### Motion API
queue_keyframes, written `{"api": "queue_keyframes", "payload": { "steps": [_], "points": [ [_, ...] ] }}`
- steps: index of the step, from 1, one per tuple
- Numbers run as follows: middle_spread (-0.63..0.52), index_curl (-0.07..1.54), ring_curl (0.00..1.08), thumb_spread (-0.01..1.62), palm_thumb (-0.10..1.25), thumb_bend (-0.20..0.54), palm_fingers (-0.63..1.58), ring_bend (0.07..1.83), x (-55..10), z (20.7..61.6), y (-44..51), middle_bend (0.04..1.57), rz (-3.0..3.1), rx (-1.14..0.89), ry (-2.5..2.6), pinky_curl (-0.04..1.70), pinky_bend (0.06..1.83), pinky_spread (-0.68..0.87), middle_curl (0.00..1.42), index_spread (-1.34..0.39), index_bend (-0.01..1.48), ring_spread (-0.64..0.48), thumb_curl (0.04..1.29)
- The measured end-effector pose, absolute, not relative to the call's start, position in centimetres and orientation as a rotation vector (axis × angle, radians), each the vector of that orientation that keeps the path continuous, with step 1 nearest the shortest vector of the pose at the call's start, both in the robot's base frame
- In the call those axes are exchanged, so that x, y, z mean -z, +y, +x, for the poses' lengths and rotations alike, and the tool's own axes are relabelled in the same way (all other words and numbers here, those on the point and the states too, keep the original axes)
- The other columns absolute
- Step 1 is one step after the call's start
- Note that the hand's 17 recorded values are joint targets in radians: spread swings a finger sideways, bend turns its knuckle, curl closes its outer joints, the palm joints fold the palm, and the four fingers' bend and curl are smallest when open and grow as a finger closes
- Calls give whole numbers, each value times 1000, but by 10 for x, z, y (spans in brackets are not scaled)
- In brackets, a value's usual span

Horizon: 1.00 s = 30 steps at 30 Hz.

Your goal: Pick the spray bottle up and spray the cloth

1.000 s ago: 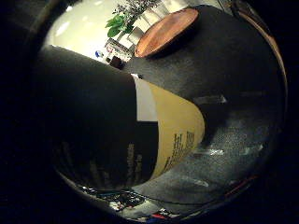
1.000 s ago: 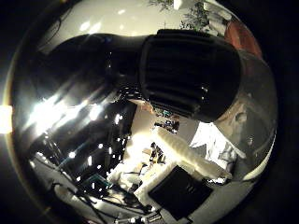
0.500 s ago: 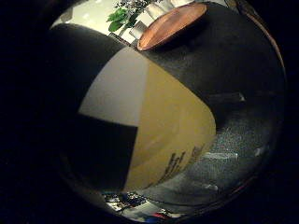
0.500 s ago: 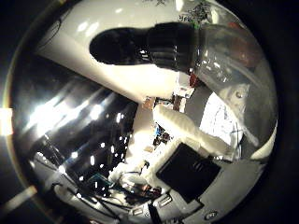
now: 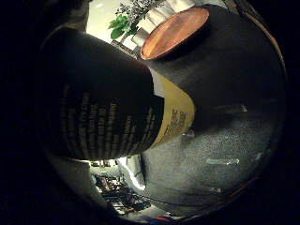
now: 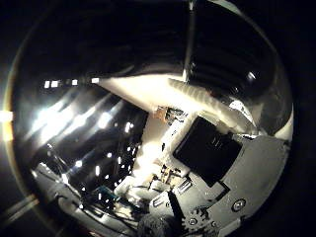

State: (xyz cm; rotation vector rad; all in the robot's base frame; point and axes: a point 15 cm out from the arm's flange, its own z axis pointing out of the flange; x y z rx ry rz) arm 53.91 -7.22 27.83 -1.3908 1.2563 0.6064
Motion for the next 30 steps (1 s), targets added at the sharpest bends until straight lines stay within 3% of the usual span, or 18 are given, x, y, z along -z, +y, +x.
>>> {"api": "queue_keyframes", "payload": {
  "steps": [4,12,30],
  "points": [
    [-390,1002,747,1064,795,-18,854,1405,-282,542,-74,1017,-1365,-599,1252,884,1290,-302,1108,-497,822,-278,345],
    [-372,1080,816,1049,821,-20,830,1478,-285,543,-79,1138,-1346,-592,1256,1123,1292,-240,1185,-448,995,-260,363],
    [-310,1045,855,1047,826,-20,870,1466,-313,542,-80,1191,-1355,-545,1237,1395,1168,-215,1153,-356,1061,-255,372]
  ]
}}
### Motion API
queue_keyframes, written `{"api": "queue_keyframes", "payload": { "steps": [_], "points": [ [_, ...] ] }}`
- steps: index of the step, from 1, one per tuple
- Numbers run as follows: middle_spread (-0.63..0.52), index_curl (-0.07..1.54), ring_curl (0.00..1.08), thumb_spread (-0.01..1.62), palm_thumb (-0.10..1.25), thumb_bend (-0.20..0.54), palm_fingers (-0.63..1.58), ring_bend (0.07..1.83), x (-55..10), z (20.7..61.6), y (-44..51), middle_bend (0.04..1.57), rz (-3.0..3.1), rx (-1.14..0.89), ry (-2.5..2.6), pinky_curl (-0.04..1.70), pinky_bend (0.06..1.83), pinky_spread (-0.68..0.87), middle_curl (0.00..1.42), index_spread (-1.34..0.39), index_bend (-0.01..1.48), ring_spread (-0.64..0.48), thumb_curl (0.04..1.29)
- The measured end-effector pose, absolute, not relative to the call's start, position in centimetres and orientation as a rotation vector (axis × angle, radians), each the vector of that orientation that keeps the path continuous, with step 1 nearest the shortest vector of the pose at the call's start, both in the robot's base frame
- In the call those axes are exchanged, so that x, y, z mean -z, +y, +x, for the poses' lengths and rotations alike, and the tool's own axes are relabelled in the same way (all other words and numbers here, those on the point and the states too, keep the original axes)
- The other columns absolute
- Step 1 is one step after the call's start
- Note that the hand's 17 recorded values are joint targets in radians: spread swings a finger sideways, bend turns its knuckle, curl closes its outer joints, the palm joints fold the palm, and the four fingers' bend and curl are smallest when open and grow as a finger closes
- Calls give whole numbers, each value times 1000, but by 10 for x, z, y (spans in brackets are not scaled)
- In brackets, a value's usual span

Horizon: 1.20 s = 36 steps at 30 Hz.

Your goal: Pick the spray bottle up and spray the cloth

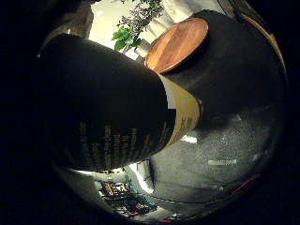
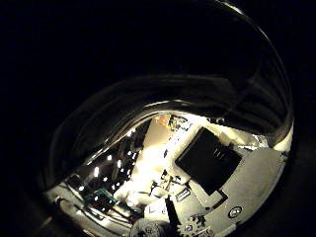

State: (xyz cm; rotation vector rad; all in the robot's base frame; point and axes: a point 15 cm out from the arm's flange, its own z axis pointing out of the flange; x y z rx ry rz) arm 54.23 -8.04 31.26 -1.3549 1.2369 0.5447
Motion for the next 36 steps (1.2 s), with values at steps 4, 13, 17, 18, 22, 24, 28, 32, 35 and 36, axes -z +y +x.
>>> {"api": "queue_keyframes", "payload": {
  "steps": [4,13,17,18,22,24,28,32,35,36],
  "points": [
    [-299,1036,858,1047,826,-21,876,1459,-330,541,-76,1187,-1377,-521,1225,1425,1153,-216,1152,-347,1063,-256,374],
    [-285,1020,872,1047,825,-21,888,1446,-359,535,-43,1179,-1481,-544,1242,1473,1122,-206,1153,-334,1068,-261,376],
    [-284,1014,877,1048,816,-24,895,1437,-372,533,-38,1178,-1502,-533,1299,1486,1112,-200,1157,-330,1070,-263,370],
    [-283,1013,878,1050,811,-23,896,1436,-373,534,-40,1177,-1516,-512,1320,1488,1110,-198,1158,-329,1071,-263,369],
    [-283,1006,883,1053,808,-21,902,1427,-384,532,-41,1170,-1567,-448,1389,1497,1101,-192,1162,-325,1076,-265,367],
    [-283,1006,884,1053,808,-21,906,1426,-390,531,-37,1166,-1578,-439,1395,1499,1097,-190,1163,-325,1078,-265,366],
    [-291,1004,887,1054,808,-21,910,1421,-396,528,-31,1159,-1624,-429,1430,1506,1089,-186,1167,-323,1076,-265,366],
    [-297,1003,893,1054,808,-21,914,1420,-399,528,-29,1153,-1665,-379,1485,1513,1092,-183,1170,-323,1072,-267,365],
    [-299,1003,897,1054,808,-21,919,1415,-400,527,-26,1154,-1687,-361,1517,1518,1090,-181,1172,-323,1068,-268,365],
    [-298,1001,897,1054,808,-21,922,1412,-402,526,-23,1152,-1694,-358,1523,1519,1089,-180,1173,-322,1070,-268,365]
  ]
}}
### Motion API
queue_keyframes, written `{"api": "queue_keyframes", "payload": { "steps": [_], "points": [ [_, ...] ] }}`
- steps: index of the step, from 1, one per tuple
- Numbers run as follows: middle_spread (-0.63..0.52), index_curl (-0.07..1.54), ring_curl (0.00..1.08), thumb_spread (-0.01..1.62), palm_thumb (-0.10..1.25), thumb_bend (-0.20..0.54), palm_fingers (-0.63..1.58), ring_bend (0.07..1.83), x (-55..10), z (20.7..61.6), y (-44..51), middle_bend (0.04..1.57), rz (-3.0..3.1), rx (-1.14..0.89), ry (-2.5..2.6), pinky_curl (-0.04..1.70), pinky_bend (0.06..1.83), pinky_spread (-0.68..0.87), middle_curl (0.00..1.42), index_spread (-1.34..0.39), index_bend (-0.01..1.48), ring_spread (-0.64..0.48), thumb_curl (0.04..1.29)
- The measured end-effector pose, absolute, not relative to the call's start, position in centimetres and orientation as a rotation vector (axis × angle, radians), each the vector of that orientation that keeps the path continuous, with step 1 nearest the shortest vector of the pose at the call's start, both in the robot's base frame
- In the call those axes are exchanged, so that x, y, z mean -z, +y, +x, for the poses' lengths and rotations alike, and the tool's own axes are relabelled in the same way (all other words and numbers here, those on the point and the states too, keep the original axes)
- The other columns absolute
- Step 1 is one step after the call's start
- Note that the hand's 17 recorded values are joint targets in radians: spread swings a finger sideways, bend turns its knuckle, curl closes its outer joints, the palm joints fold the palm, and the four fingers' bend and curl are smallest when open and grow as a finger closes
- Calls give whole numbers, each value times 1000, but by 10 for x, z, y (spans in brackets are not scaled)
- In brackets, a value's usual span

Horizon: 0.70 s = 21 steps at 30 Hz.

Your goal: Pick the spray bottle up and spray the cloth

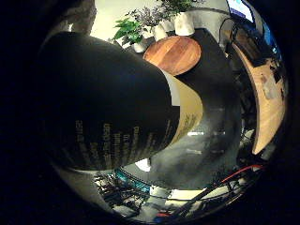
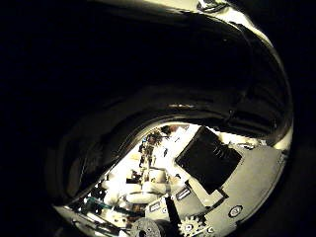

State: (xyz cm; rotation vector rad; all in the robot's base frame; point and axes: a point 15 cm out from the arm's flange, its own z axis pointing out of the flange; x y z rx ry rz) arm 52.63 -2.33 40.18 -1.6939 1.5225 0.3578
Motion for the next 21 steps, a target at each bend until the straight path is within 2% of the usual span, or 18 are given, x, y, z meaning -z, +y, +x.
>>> {"api": "queue_keyframes", "payload": {
  "steps": [21],
  "points": [
    [-287,990,917,1053,781,-22,948,1379,-411,541,-13,1134,-1759,-236,1700,1537,1070,-171,1173,-317,1058,-278,372]
  ]
}}
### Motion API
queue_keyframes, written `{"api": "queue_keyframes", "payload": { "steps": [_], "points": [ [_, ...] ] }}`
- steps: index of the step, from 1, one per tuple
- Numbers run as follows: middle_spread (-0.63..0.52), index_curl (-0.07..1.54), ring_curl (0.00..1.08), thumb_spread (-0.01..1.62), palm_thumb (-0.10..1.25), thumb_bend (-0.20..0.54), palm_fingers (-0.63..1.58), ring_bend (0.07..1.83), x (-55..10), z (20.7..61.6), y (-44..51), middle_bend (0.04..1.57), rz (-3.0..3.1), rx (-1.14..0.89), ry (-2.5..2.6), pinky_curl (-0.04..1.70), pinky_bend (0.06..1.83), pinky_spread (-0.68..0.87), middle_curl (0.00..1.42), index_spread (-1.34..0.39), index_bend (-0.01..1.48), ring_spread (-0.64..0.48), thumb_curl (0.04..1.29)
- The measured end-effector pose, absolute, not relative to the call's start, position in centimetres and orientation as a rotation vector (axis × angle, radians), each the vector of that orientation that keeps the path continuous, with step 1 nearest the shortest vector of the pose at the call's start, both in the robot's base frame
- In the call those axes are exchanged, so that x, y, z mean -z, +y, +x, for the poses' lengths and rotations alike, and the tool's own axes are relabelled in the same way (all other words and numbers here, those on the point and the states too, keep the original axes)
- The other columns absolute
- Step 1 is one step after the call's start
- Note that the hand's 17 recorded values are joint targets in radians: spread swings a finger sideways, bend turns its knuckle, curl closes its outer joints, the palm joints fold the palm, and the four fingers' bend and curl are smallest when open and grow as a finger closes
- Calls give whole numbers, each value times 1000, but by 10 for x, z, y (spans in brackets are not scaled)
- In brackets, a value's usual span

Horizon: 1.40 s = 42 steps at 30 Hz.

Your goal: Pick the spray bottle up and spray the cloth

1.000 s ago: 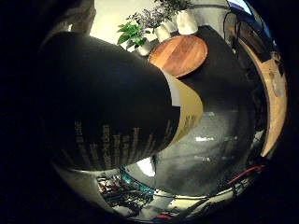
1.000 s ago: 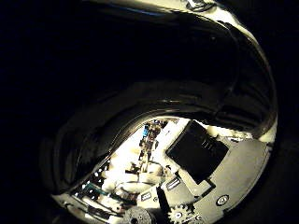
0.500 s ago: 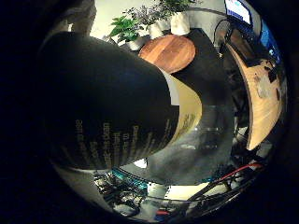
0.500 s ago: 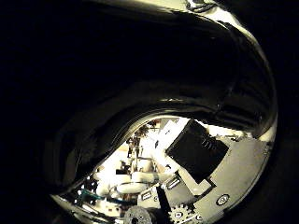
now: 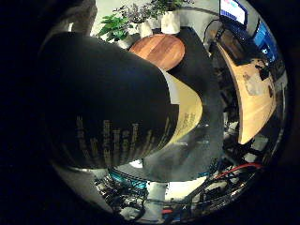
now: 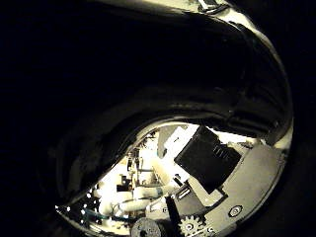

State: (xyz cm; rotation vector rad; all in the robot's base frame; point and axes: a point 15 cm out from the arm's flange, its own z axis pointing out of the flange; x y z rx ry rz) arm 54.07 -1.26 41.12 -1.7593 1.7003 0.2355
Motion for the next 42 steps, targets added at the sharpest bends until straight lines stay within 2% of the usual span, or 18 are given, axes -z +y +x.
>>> {"api": "queue_keyframes", "payload": {
  "steps": [12,16,25,31,42],
  "points": [
    [-287,990,923,1054,781,-22,966,1365,-428,539,70,1125,-1880,-256,1674,1526,1061,-167,1181,-316,1048,-279,374],
    [-288,989,922,1054,781,-22,974,1359,-438,536,87,1116,-1952,-205,1694,1523,1055,-165,1184,-316,1050,-278,375],
    [-290,991,921,1046,773,-22,985,1350,-421,514,118,1100,-2149,-145,1747,1519,1055,-162,1191,-317,1039,-278,377],
    [-292,993,921,1053,775,-22,988,1346,-407,514,124,1094,-2210,-86,1783,1519,1052,-160,1196,-320,1038,-279,381],
    [-297,1001,924,1046,768,-23,983,1348,-365,525,137,1082,-2239,-144,1811,1520,1054,-158,1207,-325,1031,-280,379]
  ]
}}
